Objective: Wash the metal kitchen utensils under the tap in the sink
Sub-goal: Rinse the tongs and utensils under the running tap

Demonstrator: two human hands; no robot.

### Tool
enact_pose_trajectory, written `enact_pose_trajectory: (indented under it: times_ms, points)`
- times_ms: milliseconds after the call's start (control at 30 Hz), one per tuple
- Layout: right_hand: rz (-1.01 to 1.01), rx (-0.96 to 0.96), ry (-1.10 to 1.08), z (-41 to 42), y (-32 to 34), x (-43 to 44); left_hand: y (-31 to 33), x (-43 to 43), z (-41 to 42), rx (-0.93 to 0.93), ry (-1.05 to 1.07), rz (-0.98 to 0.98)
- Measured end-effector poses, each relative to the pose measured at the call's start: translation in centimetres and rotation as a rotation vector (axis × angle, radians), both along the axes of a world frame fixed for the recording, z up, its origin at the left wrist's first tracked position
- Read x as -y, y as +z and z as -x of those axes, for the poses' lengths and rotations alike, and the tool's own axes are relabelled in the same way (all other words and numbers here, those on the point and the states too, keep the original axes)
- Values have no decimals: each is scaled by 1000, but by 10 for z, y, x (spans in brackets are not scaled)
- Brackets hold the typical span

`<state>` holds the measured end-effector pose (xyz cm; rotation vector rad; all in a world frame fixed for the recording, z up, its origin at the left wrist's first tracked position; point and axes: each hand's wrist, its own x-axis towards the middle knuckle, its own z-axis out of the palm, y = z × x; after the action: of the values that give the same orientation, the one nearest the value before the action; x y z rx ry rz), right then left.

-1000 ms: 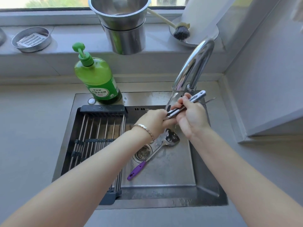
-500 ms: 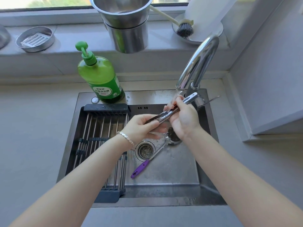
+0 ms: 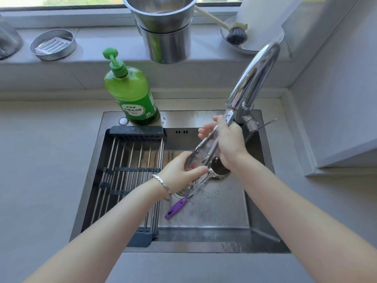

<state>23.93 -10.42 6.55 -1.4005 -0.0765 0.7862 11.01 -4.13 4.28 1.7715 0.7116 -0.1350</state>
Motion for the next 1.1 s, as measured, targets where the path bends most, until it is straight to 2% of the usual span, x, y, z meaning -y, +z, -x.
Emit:
enact_pose_trajectory:
  times_ms: [200, 333, 400, 467, 667, 833, 1000, 1100]
  points:
    - [-92, -348, -116, -11, -13, 27, 5, 0, -11, -109, -101, -221]
    - [-33, -639, -153, -11, -22, 45, 4, 1, -16, -162, -124, -227]
    - [37, -750, -109, -12, -23, 53, 4, -1, -15, -180, -95, -143]
    - [66, -816, -69, -15, -23, 60, 5, -4, -13, -148, 25, 17]
    - [-16, -918, -138, -17, -21, 72, 7, -1, -23, 26, 454, 515]
    - [25, -962, -278, -20, -23, 91, 9, 12, -45, 22, 486, 739]
    - [11, -993, -332, -18, -23, 105, 8, 32, -58, 104, 512, 800]
    - [-8, -1039, -326, -13, -22, 103, 6, 36, -58, 144, 616, 693]
